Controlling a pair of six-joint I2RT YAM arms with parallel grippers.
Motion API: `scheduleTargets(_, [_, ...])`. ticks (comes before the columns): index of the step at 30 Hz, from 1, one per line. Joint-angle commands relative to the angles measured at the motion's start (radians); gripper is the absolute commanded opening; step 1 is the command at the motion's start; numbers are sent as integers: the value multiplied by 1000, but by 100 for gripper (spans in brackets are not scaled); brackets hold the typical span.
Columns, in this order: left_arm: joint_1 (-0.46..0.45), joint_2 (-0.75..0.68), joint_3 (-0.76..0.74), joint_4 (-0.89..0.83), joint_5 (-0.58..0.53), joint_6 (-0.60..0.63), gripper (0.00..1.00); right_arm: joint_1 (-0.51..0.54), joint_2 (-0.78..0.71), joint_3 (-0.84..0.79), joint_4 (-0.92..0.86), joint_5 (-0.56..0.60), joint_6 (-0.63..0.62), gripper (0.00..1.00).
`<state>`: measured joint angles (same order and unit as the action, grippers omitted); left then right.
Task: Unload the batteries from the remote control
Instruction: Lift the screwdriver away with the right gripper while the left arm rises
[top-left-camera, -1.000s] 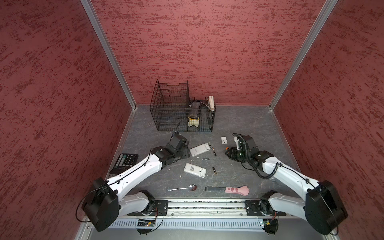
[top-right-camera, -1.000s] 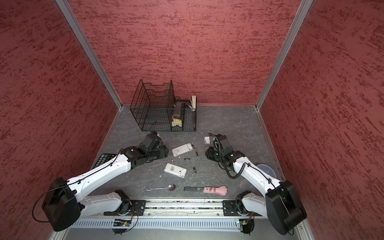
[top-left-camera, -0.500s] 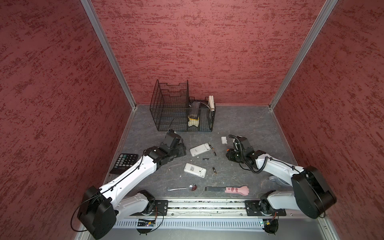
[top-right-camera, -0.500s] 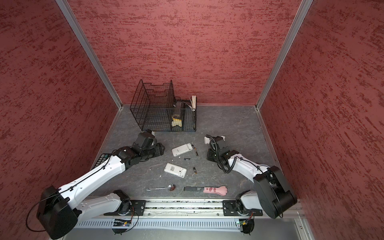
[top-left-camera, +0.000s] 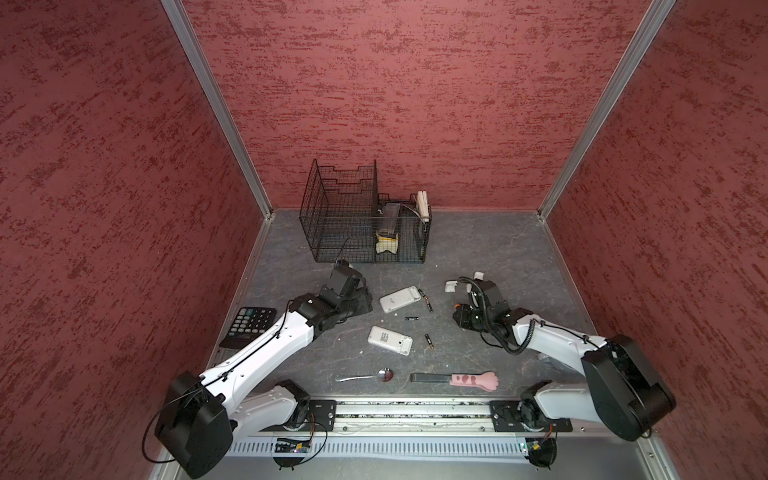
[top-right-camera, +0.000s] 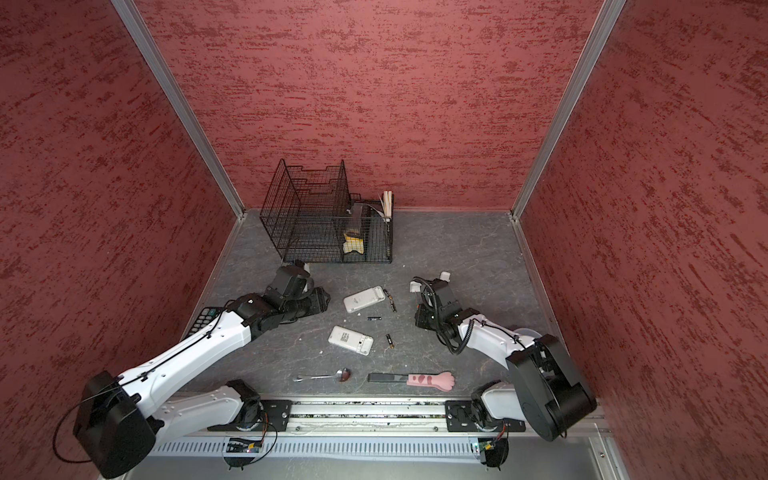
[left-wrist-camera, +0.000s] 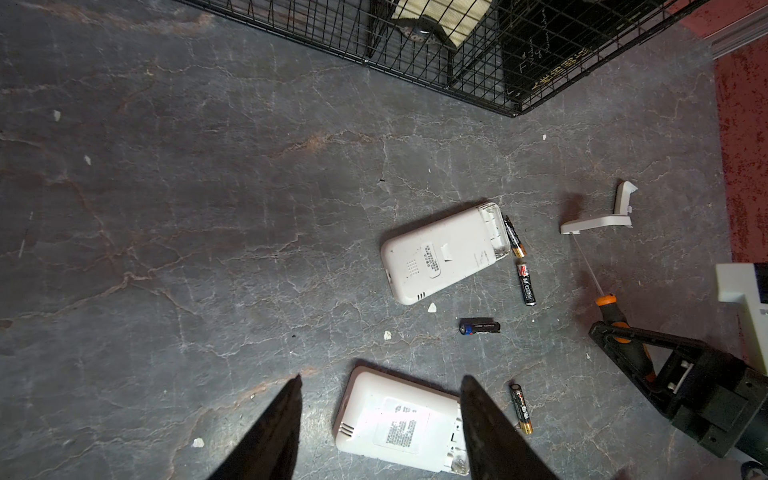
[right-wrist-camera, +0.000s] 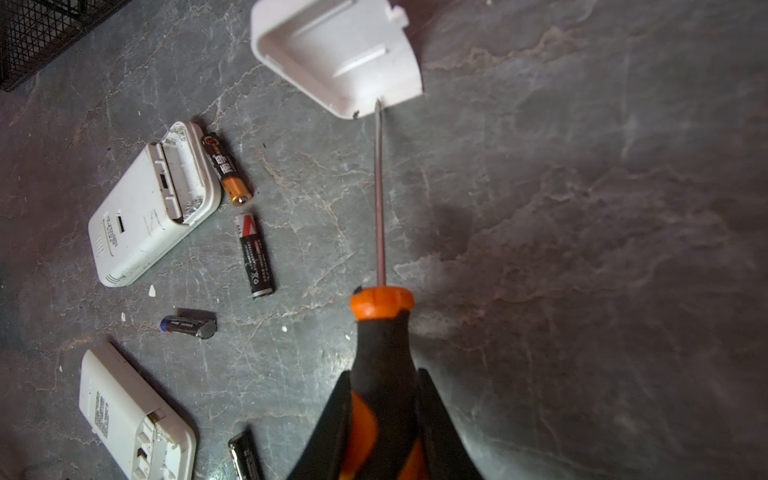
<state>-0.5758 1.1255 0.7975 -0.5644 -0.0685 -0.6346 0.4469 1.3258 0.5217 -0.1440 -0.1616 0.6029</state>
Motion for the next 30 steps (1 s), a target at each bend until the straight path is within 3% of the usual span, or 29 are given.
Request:
scheduleTargets(1, [5,4,-13,21,10,-4,61,-5,-20,-2,-4,-3,9,0])
scheduleTargets(18, [7,-25,-56,35,13,-18,61,-5,-48,80,-70,11,6,0])
scheduleTargets(30, [7,-43,-81,38,18,-26,61,16,-136,-45,-56,-35,59,0])
